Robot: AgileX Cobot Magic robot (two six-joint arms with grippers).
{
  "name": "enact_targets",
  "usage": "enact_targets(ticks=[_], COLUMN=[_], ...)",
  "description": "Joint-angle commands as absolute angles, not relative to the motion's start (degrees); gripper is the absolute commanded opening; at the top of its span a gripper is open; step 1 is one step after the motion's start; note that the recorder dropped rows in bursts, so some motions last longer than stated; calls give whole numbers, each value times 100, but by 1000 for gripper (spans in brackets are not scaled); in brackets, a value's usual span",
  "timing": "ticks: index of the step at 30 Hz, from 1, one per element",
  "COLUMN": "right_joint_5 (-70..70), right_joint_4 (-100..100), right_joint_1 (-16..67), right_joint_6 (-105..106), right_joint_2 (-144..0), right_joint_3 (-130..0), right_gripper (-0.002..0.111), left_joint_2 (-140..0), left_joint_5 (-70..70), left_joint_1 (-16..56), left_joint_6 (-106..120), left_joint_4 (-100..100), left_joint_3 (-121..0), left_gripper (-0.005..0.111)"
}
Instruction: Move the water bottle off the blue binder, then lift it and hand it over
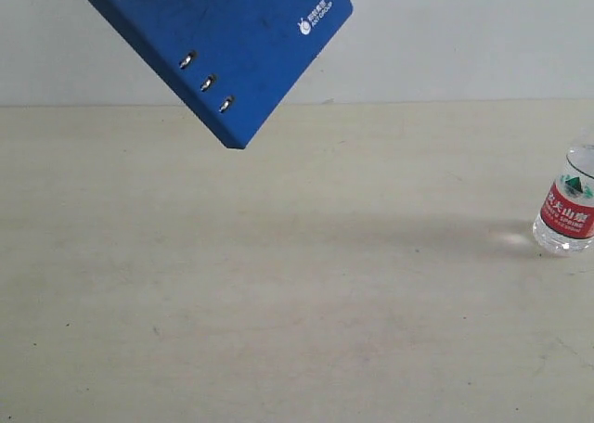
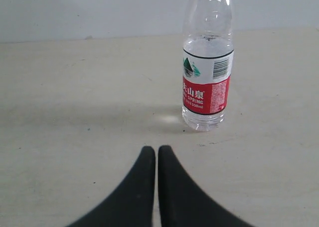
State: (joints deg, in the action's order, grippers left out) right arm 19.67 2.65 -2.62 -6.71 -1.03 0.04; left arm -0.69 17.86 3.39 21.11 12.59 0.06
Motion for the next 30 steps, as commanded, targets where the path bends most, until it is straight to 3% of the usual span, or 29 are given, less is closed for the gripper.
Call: enact_targets(ticks=[1,9,18,30], right_joint_5=[1916,1912,1836,1847], right_joint_4=[263,202,202,202], right_joint_1=[-275,-275,-275,-275], right_joint_6=[-702,-702,-702,-702], right_joint_2=[-74,-64,-75,-75], right_joint_3=[0,0,0,0], right_gripper=[0,0,0,0], left_joint_2=[-71,0,0,0], left_joint_5=[1725,1851,1953,1938], left_joint_1=[316,-932,-390,-402], left_joint_6=[2055,937,978,978], left_joint_4=[1251,1334,1275,1261], left_joint_3=[0,0,0,0], left_gripper=[5,5,5,5])
